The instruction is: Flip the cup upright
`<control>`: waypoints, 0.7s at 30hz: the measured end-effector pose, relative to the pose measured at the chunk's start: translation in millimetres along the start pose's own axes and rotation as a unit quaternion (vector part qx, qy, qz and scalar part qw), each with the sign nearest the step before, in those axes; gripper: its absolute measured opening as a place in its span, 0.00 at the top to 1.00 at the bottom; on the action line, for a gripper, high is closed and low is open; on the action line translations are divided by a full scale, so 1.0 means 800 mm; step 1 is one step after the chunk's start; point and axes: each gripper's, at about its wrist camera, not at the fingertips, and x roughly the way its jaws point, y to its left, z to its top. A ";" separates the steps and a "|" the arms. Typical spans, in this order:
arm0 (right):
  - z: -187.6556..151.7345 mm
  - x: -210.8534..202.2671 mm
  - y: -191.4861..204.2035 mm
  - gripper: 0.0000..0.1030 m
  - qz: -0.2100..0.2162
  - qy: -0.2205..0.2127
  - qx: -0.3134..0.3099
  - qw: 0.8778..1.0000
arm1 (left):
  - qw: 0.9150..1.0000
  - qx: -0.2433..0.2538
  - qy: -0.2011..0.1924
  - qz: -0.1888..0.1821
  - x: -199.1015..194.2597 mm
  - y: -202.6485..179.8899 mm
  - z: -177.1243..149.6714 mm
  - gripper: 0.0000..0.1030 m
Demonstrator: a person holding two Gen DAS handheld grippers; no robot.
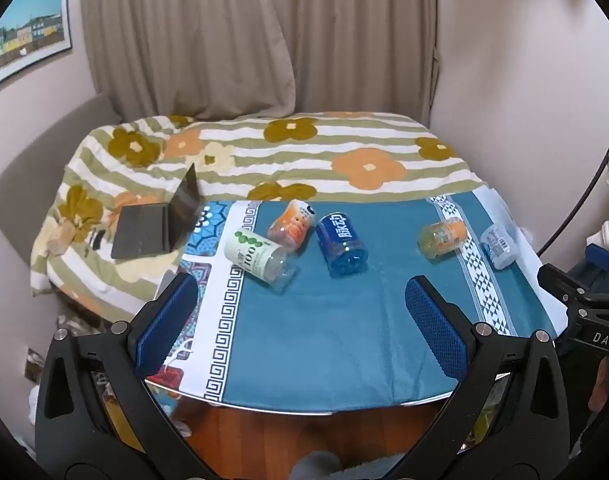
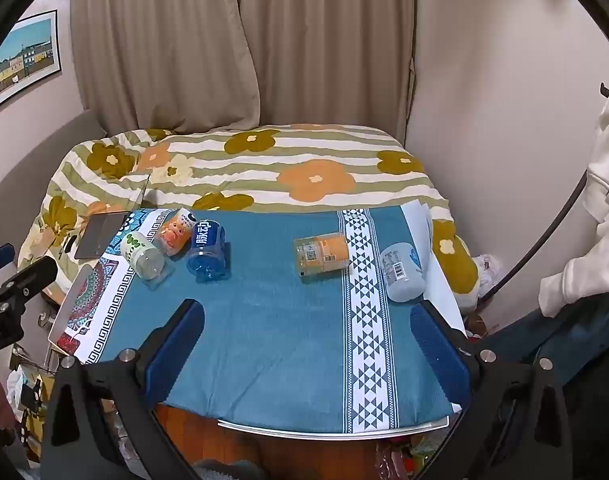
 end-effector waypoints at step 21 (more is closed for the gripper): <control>0.006 0.006 0.004 0.00 -0.004 0.004 0.006 1.000 | 1.000 0.003 -0.013 -0.008 0.009 -0.004 0.005 0.00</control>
